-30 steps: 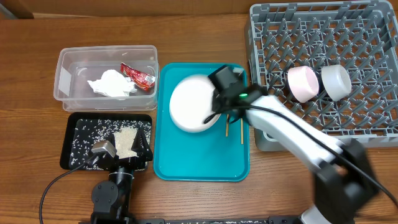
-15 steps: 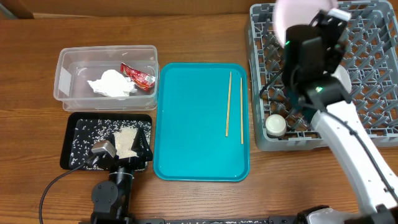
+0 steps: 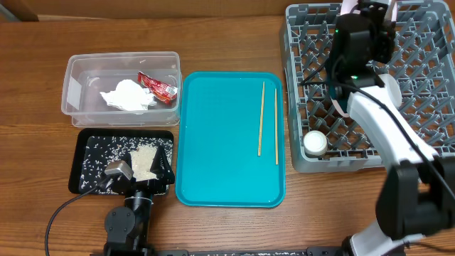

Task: Sort waste into correct bins and load items into the dishwasher
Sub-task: 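Stand the white plate in the dish rack, then grasp a wooden chopstick on the teal tray with the right gripper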

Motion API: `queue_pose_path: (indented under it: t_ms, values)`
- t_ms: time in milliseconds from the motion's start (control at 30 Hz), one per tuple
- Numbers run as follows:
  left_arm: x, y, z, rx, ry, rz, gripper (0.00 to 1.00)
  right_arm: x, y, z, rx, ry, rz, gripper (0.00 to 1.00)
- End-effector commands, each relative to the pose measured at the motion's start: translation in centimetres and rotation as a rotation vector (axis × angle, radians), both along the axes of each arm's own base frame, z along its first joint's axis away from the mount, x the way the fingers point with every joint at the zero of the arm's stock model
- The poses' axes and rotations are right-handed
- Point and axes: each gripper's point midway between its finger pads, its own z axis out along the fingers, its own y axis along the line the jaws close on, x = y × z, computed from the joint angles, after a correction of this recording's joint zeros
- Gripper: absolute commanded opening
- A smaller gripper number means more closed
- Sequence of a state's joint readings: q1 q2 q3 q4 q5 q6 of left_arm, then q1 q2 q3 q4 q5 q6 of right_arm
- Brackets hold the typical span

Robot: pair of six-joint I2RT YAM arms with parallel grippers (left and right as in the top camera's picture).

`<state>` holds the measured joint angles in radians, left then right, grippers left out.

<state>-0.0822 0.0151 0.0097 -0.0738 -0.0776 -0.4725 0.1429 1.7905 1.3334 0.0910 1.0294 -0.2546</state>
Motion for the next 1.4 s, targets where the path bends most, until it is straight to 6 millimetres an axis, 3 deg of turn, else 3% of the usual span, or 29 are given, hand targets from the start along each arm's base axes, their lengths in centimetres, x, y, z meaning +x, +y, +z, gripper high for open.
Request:
queue_pose_path:
  t_ms: [0, 133, 200, 267, 400, 467, 600, 700, 800, 833, 967, 1000, 1100, 1167, 1367]
  values:
    - [0.0, 0.1, 0.1, -0.012, -0.009, 0.003, 1.0, 1.3, -0.8, -2.2, -0.066, 0.081, -0.004, 0.04]
    - [0.0, 0.1, 0.1, -0.012, -0.009, 0.003, 1.0, 2.4, -0.4, -4.9, -0.069, 0.135, 0.029, 0.04]
    - [0.0, 0.1, 0.1, -0.012, -0.009, 0.003, 1.0, 2.5, -0.2, -5.4, -0.072, 0.147, 0.028, 0.2]
    - [0.0, 0.1, 0.1, -0.012, -0.009, 0.003, 1.0, 2.2, 0.1, -5.0, -0.082, 0.136, 0.008, 0.33]
    - [0.0, 0.1, 0.1, -0.012, -0.009, 0.003, 1.0, 1.2, 1.5, -1.5, -0.122, 0.056, -0.041, 0.49]
    - [0.0, 0.1, 0.1, -0.012, -0.009, 0.003, 1.0, 0.8, 3.0, 0.3, -0.114, 0.009, -0.018, 0.54]
    - [0.0, 0.1, 0.1, -0.012, -0.009, 0.003, 1.0, -0.2, 7.4, 3.5, -0.099, -0.045, 0.083, 0.73]
    - [0.0, 0.1, 0.1, -0.012, -0.009, 0.003, 1.0, -1.3, 12.9, 3.4, -0.109, 0.041, 0.248, 0.82]
    - [0.0, 0.1, 0.1, -0.012, -0.009, 0.003, 1.0, -3.2, 18.3, 0.4, -0.084, 0.182, 0.416, 0.88]
    - [0.0, 0.1, 0.1, -0.012, -0.009, 0.003, 1.0, -4.1, 20.2, -1.5, -0.044, 0.244, 0.487, 0.88]
    - [0.0, 0.1, 0.1, -0.012, -0.009, 0.003, 1.0, -8.7, 27.6, -9.6, 0.343, 0.506, 0.773, 0.88]
    - [0.0, 0.1, 0.1, -0.012, -0.009, 0.003, 1.0, -9.7, 28.8, -10.7, 0.443, 0.551, 0.807, 0.88]
    - [0.0, 0.1, 0.1, -0.012, -0.009, 0.003, 1.0, -11.6, 29.7, -12.7, 0.674, 0.629, 0.797, 0.87]
    - [0.0, 0.1, 0.1, -0.012, -0.009, 0.003, 1.0, -12.4, 29.7, -13.5, 0.777, 0.668, 0.774, 0.81]
    - [0.0, 0.1, 0.1, -0.012, -0.009, 0.003, 1.0, -13.8, 29.6, -17.6, 0.848, 0.804, 0.74, 0.68]
